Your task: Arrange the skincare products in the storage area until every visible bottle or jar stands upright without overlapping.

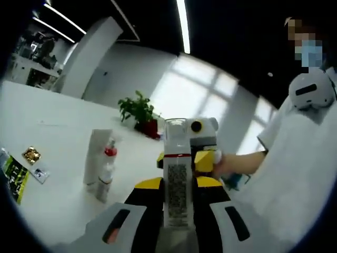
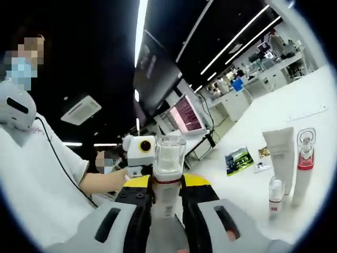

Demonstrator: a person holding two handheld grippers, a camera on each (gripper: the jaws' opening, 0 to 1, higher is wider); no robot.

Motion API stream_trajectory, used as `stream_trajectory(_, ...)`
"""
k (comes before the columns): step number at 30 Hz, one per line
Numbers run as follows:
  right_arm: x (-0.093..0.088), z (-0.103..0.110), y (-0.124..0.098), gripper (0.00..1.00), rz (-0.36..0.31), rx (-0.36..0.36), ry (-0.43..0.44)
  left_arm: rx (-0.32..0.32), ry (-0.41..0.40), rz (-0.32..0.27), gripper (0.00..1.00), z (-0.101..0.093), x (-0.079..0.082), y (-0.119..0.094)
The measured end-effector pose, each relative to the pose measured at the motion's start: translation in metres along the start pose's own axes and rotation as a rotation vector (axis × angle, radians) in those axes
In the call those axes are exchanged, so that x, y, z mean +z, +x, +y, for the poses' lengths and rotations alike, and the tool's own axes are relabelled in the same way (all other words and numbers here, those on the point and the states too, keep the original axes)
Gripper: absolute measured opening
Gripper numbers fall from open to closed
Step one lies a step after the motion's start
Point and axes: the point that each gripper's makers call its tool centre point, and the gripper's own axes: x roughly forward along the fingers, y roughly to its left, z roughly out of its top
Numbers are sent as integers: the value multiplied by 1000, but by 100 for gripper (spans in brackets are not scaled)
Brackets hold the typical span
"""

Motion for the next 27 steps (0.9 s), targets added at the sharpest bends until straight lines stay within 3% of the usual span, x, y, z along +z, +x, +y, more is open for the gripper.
stream_trajectory(9, -21, -16, -3, 21, 155, -75, -172, 75, 192, 217, 26, 23, -24, 9)
stream_trajectory(14, -38, -29, -5, 22, 256, -138, -275, 127, 313, 363, 26, 37, -48, 21)
stream_trajectory(20, -56, -47, -12, 22, 325, -217, -335, 180, 402, 441, 26, 53, -67, 30)
stream_trajectory(27, -68, -66, -23, 22, 390, -298, -387, 207, 455, 472, 25, 68, -83, 48)
